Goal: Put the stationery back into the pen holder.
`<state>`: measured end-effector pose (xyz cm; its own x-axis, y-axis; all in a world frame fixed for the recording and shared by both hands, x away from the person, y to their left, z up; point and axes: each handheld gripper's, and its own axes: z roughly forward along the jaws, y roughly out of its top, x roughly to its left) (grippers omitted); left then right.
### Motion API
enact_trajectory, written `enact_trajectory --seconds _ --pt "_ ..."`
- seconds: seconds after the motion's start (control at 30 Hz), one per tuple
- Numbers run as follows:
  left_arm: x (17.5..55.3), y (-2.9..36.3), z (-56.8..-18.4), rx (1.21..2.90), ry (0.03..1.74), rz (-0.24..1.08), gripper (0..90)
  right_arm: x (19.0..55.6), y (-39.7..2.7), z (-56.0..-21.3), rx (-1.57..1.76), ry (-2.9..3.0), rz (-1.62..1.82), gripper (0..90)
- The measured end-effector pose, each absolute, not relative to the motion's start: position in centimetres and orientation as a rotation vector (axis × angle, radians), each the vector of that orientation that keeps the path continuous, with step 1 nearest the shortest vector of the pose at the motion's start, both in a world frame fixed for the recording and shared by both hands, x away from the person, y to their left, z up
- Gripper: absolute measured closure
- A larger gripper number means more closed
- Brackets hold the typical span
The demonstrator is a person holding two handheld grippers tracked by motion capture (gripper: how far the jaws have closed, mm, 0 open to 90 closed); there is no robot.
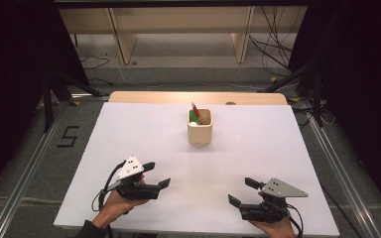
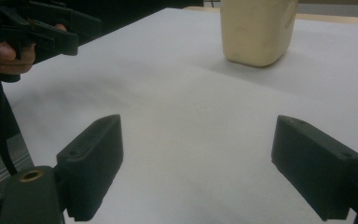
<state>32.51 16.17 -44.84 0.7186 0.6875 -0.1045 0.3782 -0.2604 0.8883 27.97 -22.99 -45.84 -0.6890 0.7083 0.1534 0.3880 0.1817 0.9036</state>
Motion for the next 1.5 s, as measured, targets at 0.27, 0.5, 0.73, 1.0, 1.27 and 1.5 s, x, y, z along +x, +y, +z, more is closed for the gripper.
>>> enact_trajectory --seconds 0.27,0.5,0.73,1.0,1.27,1.5 --pt "31.4 17.4 -44.9 1.855 0.835 0.383 19.6 27.9 -23.0 -45.9 1.041 2.163 1.501 17.0" --pt "30.9 17.7 -45.9 1.847 0.874 0.358 19.8 27.9 -23.0 -45.9 1.039 2.162 1.497 17.0" --pt "30.7 17.8 -45.9 1.844 0.872 0.375 19.7 27.9 -23.0 -45.9 1.042 2.157 1.498 17.0" --pt "30.9 18.2 -45.8 1.822 0.886 0.384 19.8 28.0 -23.0 -46.0 1.04 2.16 1.495 16.9" --pt "30.8 18.0 -45.9 1.828 0.881 0.379 19.8 28.0 -23.0 -46.0 1.039 2.162 1.493 16.9" --pt "30.9 18.0 -45.9 1.823 0.885 0.38 19.8 28.0 -23.0 -46.0 1.044 2.16 1.493 16.9"
